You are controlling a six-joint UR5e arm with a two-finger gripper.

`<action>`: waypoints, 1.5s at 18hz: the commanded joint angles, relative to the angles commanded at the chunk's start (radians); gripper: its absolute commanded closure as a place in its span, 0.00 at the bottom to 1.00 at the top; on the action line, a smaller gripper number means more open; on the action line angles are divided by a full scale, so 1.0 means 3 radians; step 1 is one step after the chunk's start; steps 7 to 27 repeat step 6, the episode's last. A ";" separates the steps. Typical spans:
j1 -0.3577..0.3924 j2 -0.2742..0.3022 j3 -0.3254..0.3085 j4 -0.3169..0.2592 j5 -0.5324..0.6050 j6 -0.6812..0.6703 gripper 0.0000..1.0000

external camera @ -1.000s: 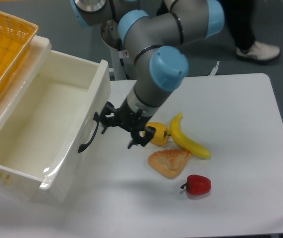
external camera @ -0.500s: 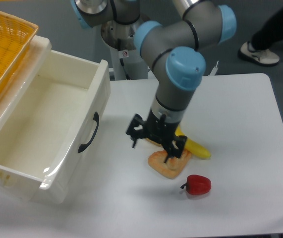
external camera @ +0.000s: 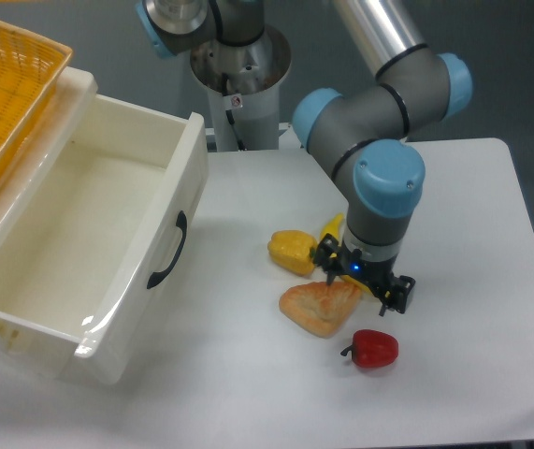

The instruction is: Slide open the top white drawer

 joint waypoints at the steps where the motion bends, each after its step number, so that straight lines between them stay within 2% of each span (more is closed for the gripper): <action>1: 0.0036 -0.0036 0.0010 0.0000 0.0000 0.0174 0.00; 5: 0.0123 -0.0092 0.0071 0.0000 0.0000 0.0533 0.00; 27: 0.0123 -0.0108 0.0072 0.0000 0.0000 0.0514 0.00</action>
